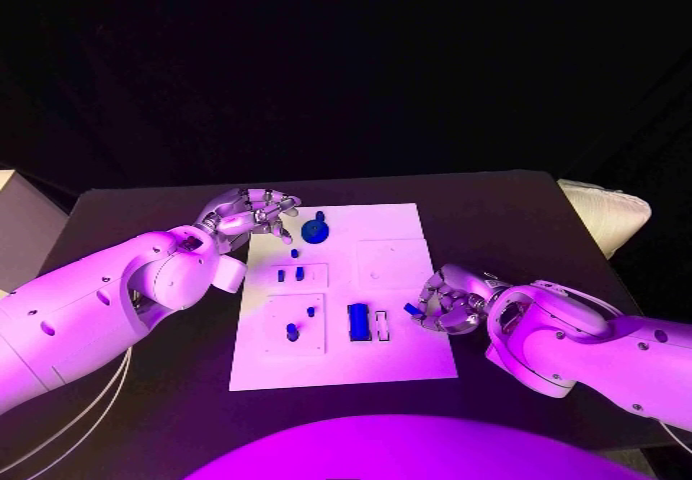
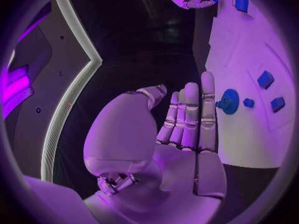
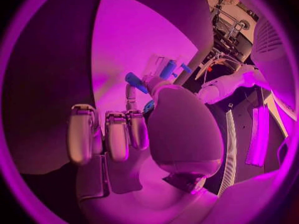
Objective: Assemble the parts on the task board
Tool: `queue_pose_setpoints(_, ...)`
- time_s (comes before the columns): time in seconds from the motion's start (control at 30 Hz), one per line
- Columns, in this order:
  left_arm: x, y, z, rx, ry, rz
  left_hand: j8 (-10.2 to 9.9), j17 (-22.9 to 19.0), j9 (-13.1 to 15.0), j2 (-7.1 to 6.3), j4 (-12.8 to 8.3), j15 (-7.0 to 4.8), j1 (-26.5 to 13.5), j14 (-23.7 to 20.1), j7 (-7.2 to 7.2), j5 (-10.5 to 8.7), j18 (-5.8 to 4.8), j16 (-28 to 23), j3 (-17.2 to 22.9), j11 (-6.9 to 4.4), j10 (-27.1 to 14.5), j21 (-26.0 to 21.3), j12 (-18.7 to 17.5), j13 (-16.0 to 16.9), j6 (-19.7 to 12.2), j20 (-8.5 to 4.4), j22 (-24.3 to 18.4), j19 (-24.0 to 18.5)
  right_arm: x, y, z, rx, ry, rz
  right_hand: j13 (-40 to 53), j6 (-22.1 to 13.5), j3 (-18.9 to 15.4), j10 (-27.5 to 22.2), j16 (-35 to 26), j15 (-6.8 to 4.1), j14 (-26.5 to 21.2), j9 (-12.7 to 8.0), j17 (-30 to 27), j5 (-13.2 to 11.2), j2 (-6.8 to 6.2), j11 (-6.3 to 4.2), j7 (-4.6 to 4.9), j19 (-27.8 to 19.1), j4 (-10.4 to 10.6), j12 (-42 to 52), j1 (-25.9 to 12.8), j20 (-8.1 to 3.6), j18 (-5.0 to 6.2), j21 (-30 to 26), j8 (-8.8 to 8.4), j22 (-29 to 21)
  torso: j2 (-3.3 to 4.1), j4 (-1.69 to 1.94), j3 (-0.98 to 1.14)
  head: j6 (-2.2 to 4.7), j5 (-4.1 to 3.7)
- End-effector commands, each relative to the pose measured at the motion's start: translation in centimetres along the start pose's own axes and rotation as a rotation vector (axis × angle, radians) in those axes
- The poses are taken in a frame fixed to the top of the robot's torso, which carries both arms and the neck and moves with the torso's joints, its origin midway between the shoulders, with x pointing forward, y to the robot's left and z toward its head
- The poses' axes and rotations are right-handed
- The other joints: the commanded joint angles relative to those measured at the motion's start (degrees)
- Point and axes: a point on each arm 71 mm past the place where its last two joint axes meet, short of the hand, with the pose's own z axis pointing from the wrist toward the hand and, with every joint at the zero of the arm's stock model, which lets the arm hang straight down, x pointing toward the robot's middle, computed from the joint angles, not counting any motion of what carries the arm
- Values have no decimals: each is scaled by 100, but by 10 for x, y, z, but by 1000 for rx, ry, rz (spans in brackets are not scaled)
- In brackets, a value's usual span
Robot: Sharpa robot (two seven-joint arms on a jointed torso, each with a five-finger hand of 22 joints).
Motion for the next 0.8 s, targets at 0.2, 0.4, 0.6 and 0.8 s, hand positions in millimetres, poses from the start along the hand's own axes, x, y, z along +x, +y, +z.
queue_pose_setpoints(0.2,4,-1,1,3,25,-4,36,5,-6,15,29,29,-8,-27,111,17,86,-18,-6,11,-33,-36,38,-7,-52,2,-8,35,9,20,10,-21,36,104,1181,24,50,320,30,-36,523,-10,1184,-43,4,-30,11,434,-6,30,-65,-19,-80,22,21,1186,6,9,-6,-11,-13)
queue_pose_setpoints(0.4,4,-1,0,4,27,-3,36,5,-6,15,29,29,-8,-27,111,17,86,-18,-6,11,-33,-36,38,-7,-52,2,-8,35,16,26,18,-7,74,89,1198,24,60,335,60,-36,535,-2,1234,-91,4,-31,11,447,-6,60,-116,-20,-93,95,30,1210,5,2,-4,-13,-7)
queue_pose_setpoints(0.6,5,-1,0,6,30,-3,36,5,-6,15,29,29,-8,-27,111,17,86,-18,-6,11,-33,-36,38,-7,-52,2,-8,35,21,29,23,4,93,73,1215,32,71,351,77,-35,542,14,1262,-138,30,-30,10,456,11,88,-251,-20,-101,141,49,1228,4,7,-1,-23,-1)
queue_pose_setpoints(0.8,6,-2,0,7,31,-3,36,5,-6,15,29,29,-8,-27,111,17,86,-18,-6,11,-33,-36,38,-7,-52,2,-8,35,25,31,25,12,111,58,1248,62,79,380,109,-43,554,38,1314,-166,54,-42,-6,476,10,144,-396,-24,-120,255,87,1267,5,-2,1,-23,-3)
